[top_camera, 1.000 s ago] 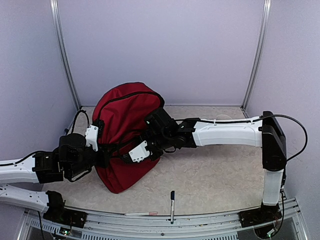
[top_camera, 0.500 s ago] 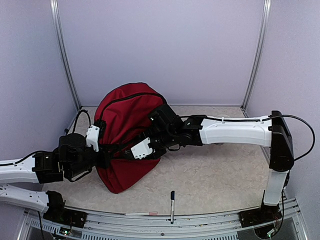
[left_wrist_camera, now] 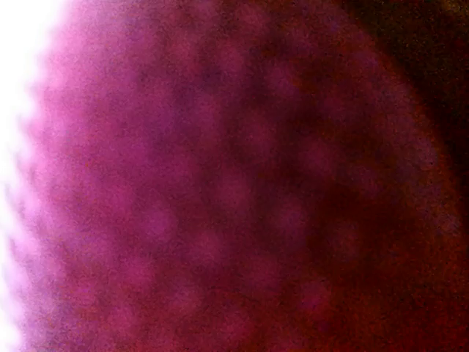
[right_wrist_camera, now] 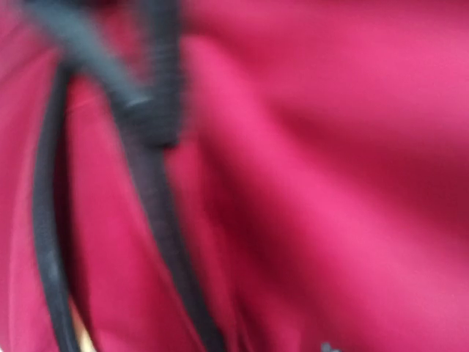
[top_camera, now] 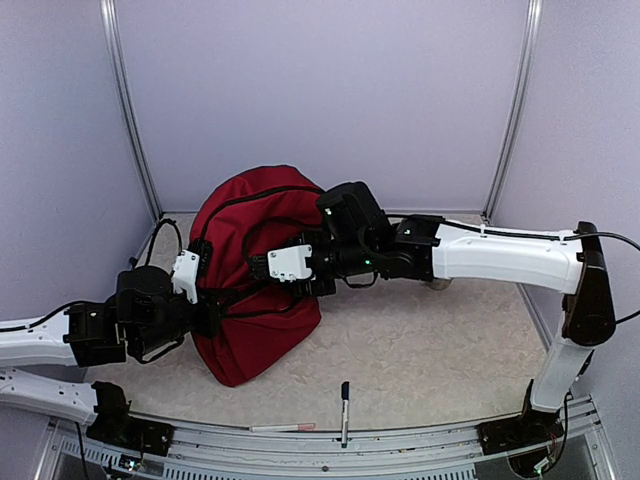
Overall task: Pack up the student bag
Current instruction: Place the pen in the lower front pocket of the bag, then move the pen to the center of the board.
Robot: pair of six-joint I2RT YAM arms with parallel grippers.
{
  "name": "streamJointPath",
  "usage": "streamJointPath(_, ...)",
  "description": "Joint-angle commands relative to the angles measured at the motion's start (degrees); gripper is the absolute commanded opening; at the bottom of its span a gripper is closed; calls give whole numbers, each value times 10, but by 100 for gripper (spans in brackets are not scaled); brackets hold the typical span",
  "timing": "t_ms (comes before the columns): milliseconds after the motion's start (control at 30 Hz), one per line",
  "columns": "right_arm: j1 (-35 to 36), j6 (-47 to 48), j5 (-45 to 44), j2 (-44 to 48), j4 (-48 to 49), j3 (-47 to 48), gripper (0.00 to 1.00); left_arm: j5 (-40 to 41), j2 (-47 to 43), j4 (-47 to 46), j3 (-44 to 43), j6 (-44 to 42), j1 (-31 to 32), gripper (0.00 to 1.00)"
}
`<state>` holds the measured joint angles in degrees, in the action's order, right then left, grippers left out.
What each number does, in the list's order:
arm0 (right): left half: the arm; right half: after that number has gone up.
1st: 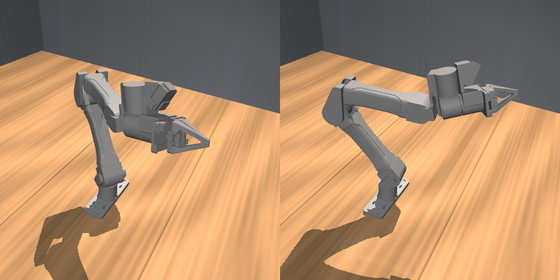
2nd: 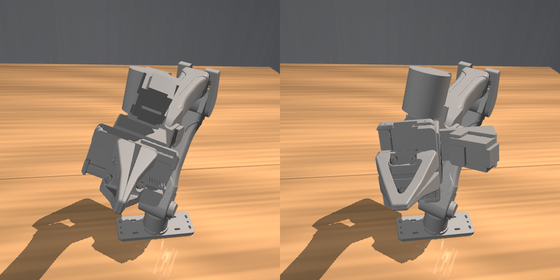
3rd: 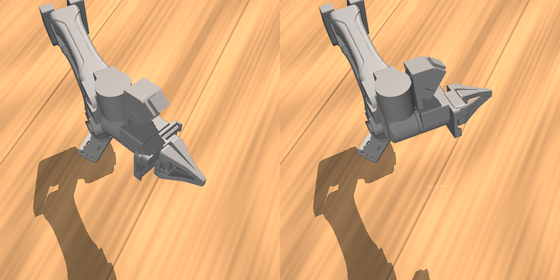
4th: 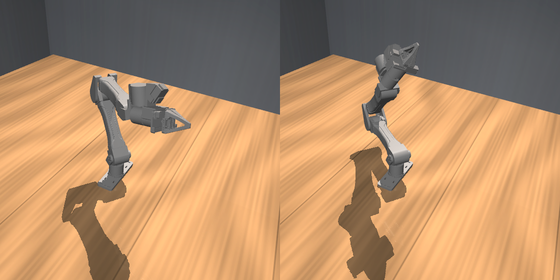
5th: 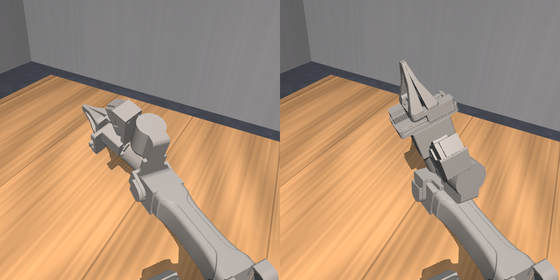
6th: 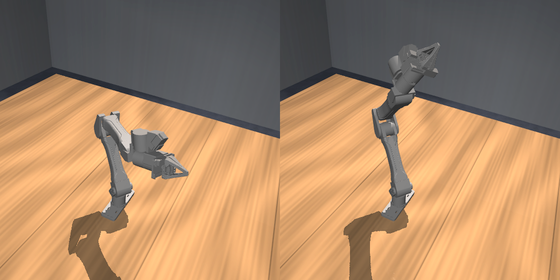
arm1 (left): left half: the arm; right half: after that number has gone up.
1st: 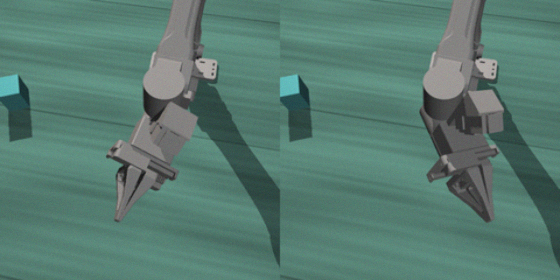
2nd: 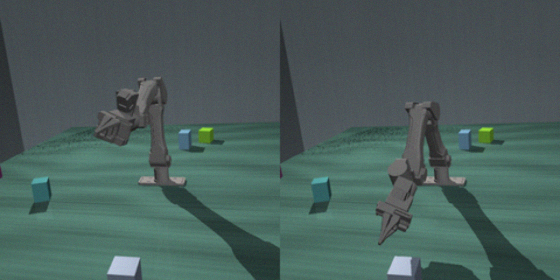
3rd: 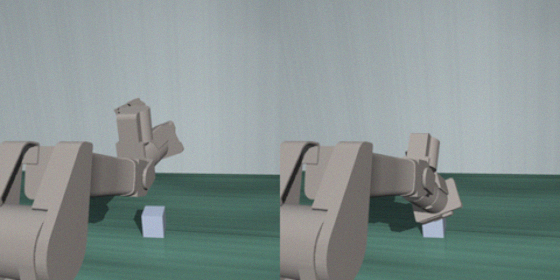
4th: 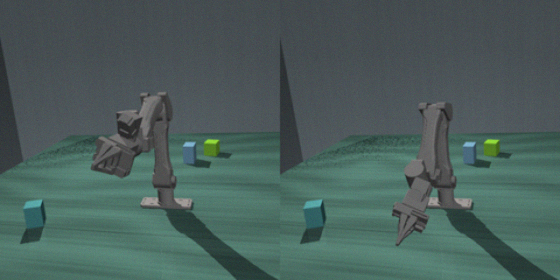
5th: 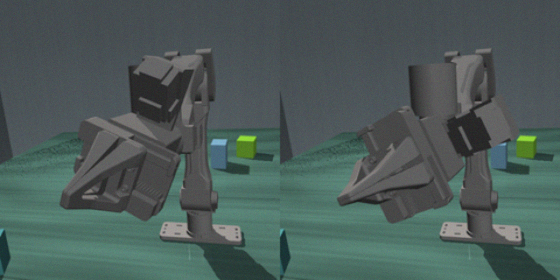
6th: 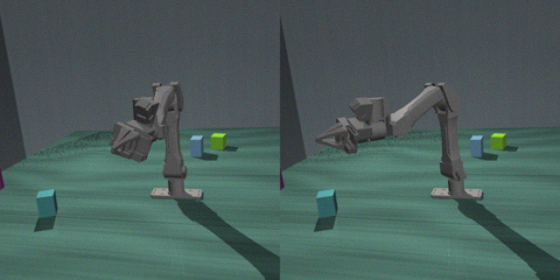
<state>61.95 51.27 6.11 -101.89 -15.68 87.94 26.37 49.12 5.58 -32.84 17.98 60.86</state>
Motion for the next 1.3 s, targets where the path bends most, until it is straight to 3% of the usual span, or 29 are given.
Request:
streamJointPath(0, -3, -289, -86, 62, 54, 1, 55, -2, -24, -49, -18, 19, 8, 9)
streamJointPath(167, 1, -628, -202, 106, 25, -103, 50, 2, -26, -51, -10, 16, 8, 9)
streamJointPath(267, 27, -749, -223, 115, -21, -170, 50, -1, -27, -55, -8, 16, 8, 10)
streamJointPath(400, 82, -864, -257, 66, -174, -171, 57, -5, -26, -57, -6, 14, 8, 10)
streamJointPath(600, 131, -937, -196, -17, -266, -160, 66, -11, -22, -63, -3, 12, 8, 12)
streamJointPath(833, 156, -965, -152, -51, -290, -165, 65, -17, -22, -62, -1, 3, 8, 13)
streamJointPath(1133, 152, -961, -59, -57, -210, -212, 48, -16, -20, -65, 5, 2, 8, 13)
streamJointPath(1267, 126, -946, -80, -55, -214, -228, 29, -15, -20, -60, 6, 2, 7, 13)
